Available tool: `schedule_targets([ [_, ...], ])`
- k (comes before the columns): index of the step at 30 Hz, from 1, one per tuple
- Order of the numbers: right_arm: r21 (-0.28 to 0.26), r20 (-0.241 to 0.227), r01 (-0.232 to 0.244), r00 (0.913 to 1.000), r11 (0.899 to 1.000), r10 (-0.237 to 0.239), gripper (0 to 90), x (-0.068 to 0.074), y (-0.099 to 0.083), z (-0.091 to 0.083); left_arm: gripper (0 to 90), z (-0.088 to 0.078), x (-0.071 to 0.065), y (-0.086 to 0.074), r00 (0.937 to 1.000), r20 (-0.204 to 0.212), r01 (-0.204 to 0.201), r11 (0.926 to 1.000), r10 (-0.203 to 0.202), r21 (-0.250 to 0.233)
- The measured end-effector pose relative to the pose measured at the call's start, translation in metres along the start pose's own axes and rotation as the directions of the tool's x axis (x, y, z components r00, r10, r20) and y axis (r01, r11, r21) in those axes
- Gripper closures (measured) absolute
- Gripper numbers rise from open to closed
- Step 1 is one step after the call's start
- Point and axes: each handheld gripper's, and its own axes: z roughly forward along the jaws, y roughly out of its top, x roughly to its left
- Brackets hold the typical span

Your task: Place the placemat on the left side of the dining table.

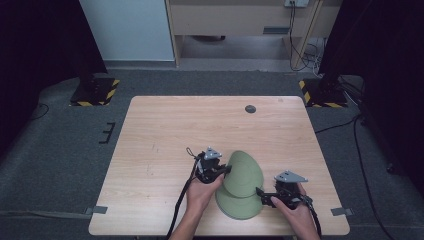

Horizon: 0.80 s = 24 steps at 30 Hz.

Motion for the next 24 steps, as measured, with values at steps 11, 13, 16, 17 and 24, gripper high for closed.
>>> schedule_targets([
  [11, -0.025, 0.041, -0.049, 0.9979, 0.998, 0.05, 8.3, -0.013, 0.0, -0.006, 84.9, -0.012, -0.008, 0.01, 0.9992, 0.04, 0.004, 0.9996, -0.003, -0.029],
  [13, -0.027, 0.051, -0.055, 0.9971, 0.998, 0.056, 8.3, -0.016, 0.0, -0.006, 85.0, -0.014, -0.011, 0.014, 0.9987, 0.051, 0.007, 0.9992, -0.005, -0.039],
  [16, -0.03, 0.062, -0.064, 0.9959, 0.997, 0.066, 8.3, -0.018, -0.001, -0.007, 85.0, -0.019, -0.015, 0.021, 0.9981, 0.062, -0.006, 0.9987, 0.009, -0.05],
  [17, -0.03, 0.066, -0.065, 0.9956, 0.997, 0.067, 8.2, -0.019, -0.001, -0.007, 85.0, -0.02, -0.016, 0.022, 0.9978, 0.065, -0.011, 0.9985, 0.014, -0.053],
  [24, -0.023, 0.083, -0.077, 0.9935, 0.997, 0.078, 8.2, -0.023, -0.003, -0.006, 85.2, -0.027, -0.023, 0.036, 0.9953, 0.092, -0.02, 0.9967, 0.027, -0.079],
])
